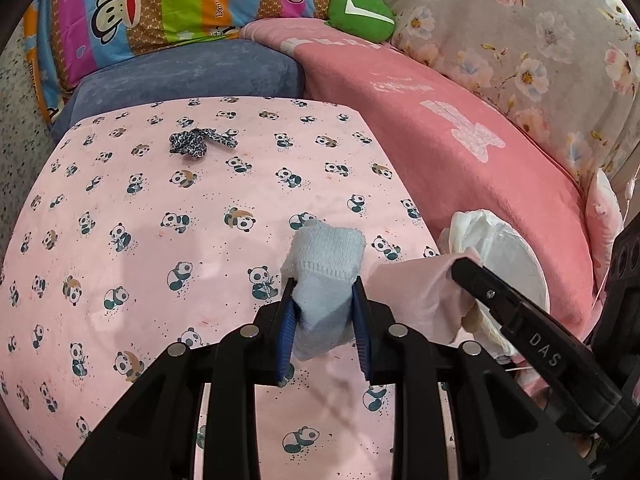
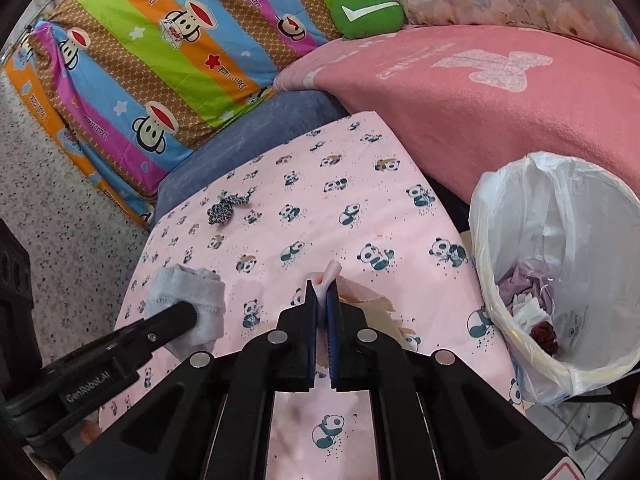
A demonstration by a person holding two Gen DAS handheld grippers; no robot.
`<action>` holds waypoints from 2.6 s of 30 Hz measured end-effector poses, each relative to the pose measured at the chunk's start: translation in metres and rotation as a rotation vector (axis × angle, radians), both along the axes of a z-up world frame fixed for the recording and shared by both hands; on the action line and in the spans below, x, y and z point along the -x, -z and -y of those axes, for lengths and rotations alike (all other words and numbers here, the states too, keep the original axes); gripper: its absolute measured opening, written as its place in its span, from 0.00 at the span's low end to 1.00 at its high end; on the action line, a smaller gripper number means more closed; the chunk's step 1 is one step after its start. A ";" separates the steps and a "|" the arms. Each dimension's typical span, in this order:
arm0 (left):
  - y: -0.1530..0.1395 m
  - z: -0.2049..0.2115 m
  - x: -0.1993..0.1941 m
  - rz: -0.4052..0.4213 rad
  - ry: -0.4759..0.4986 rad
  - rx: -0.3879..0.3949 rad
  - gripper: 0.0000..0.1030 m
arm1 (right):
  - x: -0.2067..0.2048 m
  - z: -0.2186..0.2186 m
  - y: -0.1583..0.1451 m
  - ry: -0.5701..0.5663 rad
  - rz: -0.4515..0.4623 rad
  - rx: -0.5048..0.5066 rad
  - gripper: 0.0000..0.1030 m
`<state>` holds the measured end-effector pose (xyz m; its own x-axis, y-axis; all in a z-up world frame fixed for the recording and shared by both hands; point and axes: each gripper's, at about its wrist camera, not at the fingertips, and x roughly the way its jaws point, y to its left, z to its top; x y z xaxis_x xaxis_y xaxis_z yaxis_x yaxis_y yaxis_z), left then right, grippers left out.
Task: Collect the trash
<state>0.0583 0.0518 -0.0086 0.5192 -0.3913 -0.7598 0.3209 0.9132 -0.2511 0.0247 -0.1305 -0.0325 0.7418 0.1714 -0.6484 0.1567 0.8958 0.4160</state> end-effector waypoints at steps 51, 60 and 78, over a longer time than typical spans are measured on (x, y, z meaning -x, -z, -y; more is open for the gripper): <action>0.009 0.003 0.011 -0.027 0.003 -0.009 0.24 | 0.022 -0.033 0.022 -0.101 -0.058 0.200 0.04; -0.026 0.052 0.014 0.052 0.098 0.000 0.25 | 0.044 0.033 -0.055 0.066 0.110 0.168 0.04; -0.032 0.181 0.037 0.074 0.350 -0.017 0.26 | 0.079 0.160 -0.061 0.288 0.073 0.144 0.05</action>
